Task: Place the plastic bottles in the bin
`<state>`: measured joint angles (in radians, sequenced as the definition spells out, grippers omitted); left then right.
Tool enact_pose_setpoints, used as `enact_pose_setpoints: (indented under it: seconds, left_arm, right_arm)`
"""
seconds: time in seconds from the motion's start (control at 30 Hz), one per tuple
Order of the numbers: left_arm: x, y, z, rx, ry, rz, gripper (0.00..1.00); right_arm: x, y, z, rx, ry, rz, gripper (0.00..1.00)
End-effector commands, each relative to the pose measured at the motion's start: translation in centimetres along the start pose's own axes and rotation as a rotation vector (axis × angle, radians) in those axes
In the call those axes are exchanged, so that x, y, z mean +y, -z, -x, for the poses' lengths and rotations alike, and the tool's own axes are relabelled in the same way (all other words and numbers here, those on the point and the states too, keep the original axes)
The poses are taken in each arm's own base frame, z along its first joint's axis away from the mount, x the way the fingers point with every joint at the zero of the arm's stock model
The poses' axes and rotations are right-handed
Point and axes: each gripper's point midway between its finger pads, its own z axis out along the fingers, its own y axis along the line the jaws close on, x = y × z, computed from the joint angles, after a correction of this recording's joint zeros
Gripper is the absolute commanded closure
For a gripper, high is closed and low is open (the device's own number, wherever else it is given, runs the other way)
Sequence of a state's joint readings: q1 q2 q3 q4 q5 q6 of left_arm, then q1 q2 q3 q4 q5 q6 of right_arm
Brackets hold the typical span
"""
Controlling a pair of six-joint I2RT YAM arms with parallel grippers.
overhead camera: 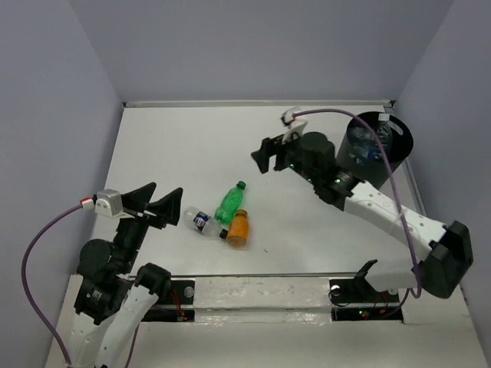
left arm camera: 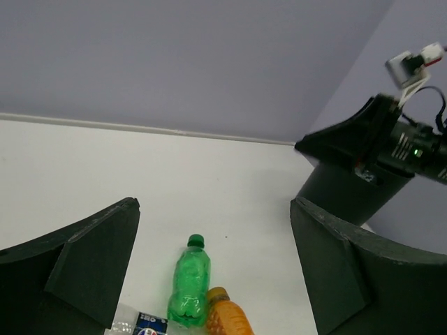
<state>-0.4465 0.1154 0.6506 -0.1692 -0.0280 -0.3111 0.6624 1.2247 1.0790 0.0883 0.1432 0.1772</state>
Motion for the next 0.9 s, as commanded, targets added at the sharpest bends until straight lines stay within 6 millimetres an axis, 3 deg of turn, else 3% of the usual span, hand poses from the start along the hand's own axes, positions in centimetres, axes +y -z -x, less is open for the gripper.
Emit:
enact_pose_setpoints:
  seconds: [0.0,0.1,0.23,0.47,0.7,0.87]
  left_arm:
    - [2.8,-0.2,2.0,-0.059,0.023,0.185,0.01]
    - [3.6,-0.2,2.0,-0.069,0.032,0.233,0.01]
    - [3.9,-0.4,1.9,-0.069,0.025,0.242,0.01]
    - [3.5,-0.9,1.4,-0.041,0.011,0.215,0.01]
    - [3.3,-0.8,1.4,-0.045,0.012,0.2,0.01]
    - [3.1,-0.8,1.4,-0.045,0.013,0.19,0.01]
  right_arm:
    - [7.7,-0.6,-12.5,0.454,0.012,0.157,0.11]
    - [9.2,-0.8,-15.8,0.532,-0.058,0.11,0.05]
    - [8.9,-1.8,-20.2,0.576,-0.173,-0.002,0.01]
    - [9.2,-4.2,-23.4,0.577,-0.289,-0.071,0.02]
    - [10.1,-4.9,-26.7,0.636,-0.346,-0.087,0.02]
    - [10.2,-6.6,-27.3,0.62,-0.348,-0.108,0.03]
